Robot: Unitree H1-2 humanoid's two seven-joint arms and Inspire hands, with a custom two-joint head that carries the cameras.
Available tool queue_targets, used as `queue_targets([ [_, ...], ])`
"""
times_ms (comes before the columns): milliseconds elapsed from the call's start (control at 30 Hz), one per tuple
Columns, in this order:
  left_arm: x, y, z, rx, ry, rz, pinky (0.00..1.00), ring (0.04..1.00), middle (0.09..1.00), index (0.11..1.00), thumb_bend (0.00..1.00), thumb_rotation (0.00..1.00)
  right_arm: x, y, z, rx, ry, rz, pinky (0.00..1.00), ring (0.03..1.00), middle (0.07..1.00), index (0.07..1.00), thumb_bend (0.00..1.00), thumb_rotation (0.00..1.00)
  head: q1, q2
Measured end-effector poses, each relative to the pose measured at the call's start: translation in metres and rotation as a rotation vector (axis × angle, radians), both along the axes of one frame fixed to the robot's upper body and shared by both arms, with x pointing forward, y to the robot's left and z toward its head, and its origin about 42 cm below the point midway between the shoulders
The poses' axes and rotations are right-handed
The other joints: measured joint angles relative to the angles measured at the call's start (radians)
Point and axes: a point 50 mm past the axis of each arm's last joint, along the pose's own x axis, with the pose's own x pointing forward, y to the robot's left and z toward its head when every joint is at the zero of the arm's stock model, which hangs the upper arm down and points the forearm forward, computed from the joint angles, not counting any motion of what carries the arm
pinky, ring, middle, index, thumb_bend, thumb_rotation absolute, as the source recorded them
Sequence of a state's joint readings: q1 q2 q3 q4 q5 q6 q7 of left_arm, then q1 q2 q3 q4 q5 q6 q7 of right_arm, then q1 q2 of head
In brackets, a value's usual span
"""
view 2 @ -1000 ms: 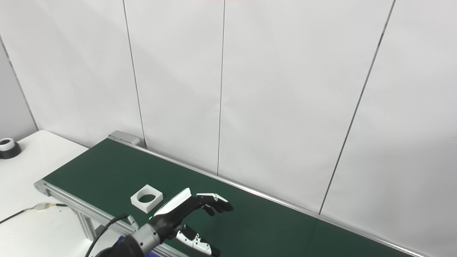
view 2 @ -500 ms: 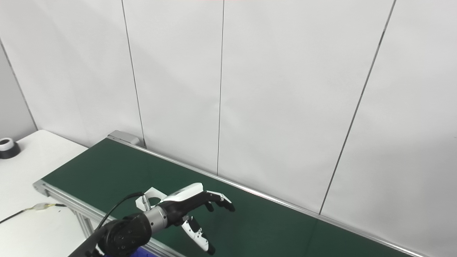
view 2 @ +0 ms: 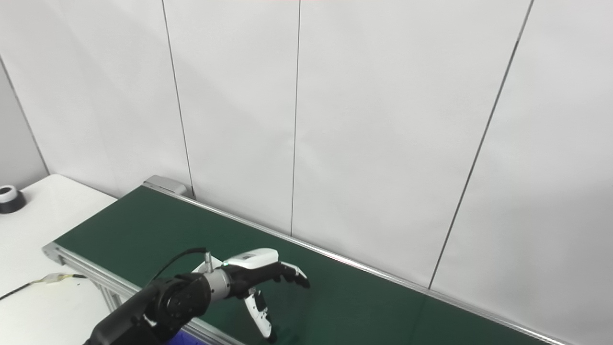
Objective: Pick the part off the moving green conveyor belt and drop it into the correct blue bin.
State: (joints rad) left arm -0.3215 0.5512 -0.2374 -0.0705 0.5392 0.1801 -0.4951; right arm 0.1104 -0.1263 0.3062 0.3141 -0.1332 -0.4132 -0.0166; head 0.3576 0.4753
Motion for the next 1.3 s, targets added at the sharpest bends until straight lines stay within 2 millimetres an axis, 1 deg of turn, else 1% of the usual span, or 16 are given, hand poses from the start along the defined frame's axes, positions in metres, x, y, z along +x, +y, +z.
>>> queue_targets([
  [33, 0.001, 0.001, 0.001, 0.005, 0.000, 0.001, 0.80, 0.840, 0.846, 0.811, 0.91, 0.03, 0.000, 0.000, 0.000, 0.000, -0.001, -0.001, 0.61, 0.670, 0.731, 0.780, 0.56, 0.69, -0.017, 0.012],
  [100, 0.003, 0.004, 0.001, 0.018, 0.009, 0.005, 0.80, 0.843, 0.845, 0.812, 0.91, 0.03, 0.000, 0.001, 0.001, 0.000, -0.005, -0.004, 0.62, 0.671, 0.732, 0.780, 0.58, 0.70, -0.020, 0.014],
  [167, 0.003, 0.008, 0.000, 0.032, 0.015, 0.009, 0.79, 0.845, 0.844, 0.813, 0.91, 0.01, 0.000, 0.001, 0.002, -0.001, -0.009, -0.004, 0.64, 0.680, 0.737, 0.784, 0.60, 0.71, -0.042, 0.031],
  [333, 0.003, 0.014, -0.001, 0.059, 0.018, 0.019, 0.81, 0.859, 0.855, 0.821, 0.91, 0.01, 0.001, 0.003, 0.002, -0.002, -0.013, 0.000, 0.65, 0.686, 0.739, 0.783, 0.63, 0.70, -0.049, 0.040],
  [467, 0.005, 0.013, 0.000, 0.069, 0.037, 0.011, 0.82, 0.865, 0.867, 0.824, 0.90, 0.03, 0.001, 0.004, 0.005, -0.004, -0.025, 0.003, 0.64, 0.681, 0.736, 0.780, 0.63, 0.71, -0.049, 0.046],
  [533, 0.008, 0.012, 0.004, 0.075, 0.036, 0.003, 0.81, 0.854, 0.858, 0.819, 0.91, 0.03, 0.002, 0.004, 0.007, -0.003, -0.030, 0.004, 0.64, 0.681, 0.737, 0.781, 0.63, 0.71, -0.051, 0.058],
  [600, 0.012, 0.014, 0.010, 0.083, 0.024, 0.002, 0.77, 0.838, 0.844, 0.808, 0.92, 0.01, 0.002, 0.005, 0.009, 0.000, -0.038, 0.003, 0.64, 0.683, 0.738, 0.782, 0.63, 0.70, -0.065, 0.088],
  [667, 0.017, 0.017, 0.017, 0.099, 0.013, 0.006, 0.78, 0.843, 0.847, 0.808, 0.92, 0.00, 0.002, 0.005, 0.010, 0.006, -0.041, -0.001, 0.64, 0.687, 0.738, 0.782, 0.64, 0.70, -0.065, 0.091],
  [767, 0.020, 0.023, 0.025, 0.132, -0.002, 0.014, 0.76, 0.830, 0.842, 0.812, 0.92, 0.01, -0.001, 0.004, 0.010, 0.010, -0.038, -0.006, 0.64, 0.687, 0.735, 0.780, 0.65, 0.70, -0.086, 0.112],
  [800, 0.020, 0.024, 0.026, 0.140, -0.004, 0.016, 0.76, 0.828, 0.842, 0.812, 0.92, 0.01, -0.002, 0.004, 0.010, 0.010, -0.038, -0.007, 0.64, 0.687, 0.734, 0.780, 0.65, 0.70, -0.086, 0.112],
  [867, 0.020, 0.026, 0.026, 0.149, -0.003, 0.018, 0.77, 0.827, 0.842, 0.812, 0.93, 0.01, -0.002, 0.003, 0.012, 0.010, -0.044, -0.008, 0.64, 0.688, 0.733, 0.778, 0.65, 0.69, -0.088, 0.132],
  [933, 0.020, 0.026, 0.026, 0.156, -0.003, 0.019, 0.79, 0.843, 0.851, 0.813, 0.92, 0.01, -0.001, 0.003, 0.015, 0.013, -0.057, -0.008, 0.65, 0.687, 0.734, 0.777, 0.65, 0.68, -0.088, 0.132],
  [1000, 0.020, 0.026, 0.025, 0.160, 0.001, 0.018, 0.80, 0.853, 0.859, 0.816, 0.92, 0.01, 0.000, 0.002, 0.017, 0.014, -0.064, -0.009, 0.65, 0.688, 0.735, 0.777, 0.66, 0.68, -0.082, 0.155],
  [1067, 0.020, 0.026, 0.025, 0.162, 0.004, 0.017, 0.82, 0.856, 0.861, 0.817, 0.92, 0.01, 0.000, 0.001, 0.017, 0.013, -0.063, -0.004, 0.64, 0.687, 0.737, 0.777, 0.67, 0.67, -0.078, 0.164],
  [1167, 0.020, 0.026, 0.025, 0.164, 0.007, 0.017, 0.83, 0.856, 0.860, 0.818, 0.92, 0.01, 0.000, -0.002, 0.019, 0.014, -0.067, -0.007, 0.64, 0.685, 0.736, 0.777, 0.67, 0.67, -0.072, 0.167],
  [1300, 0.020, 0.027, 0.025, 0.174, 0.007, 0.020, 0.80, 0.834, 0.848, 0.818, 0.93, 0.02, 0.001, -0.007, 0.022, 0.017, -0.075, -0.004, 0.64, 0.682, 0.732, 0.773, 0.67, 0.65, -0.069, 0.170],
])
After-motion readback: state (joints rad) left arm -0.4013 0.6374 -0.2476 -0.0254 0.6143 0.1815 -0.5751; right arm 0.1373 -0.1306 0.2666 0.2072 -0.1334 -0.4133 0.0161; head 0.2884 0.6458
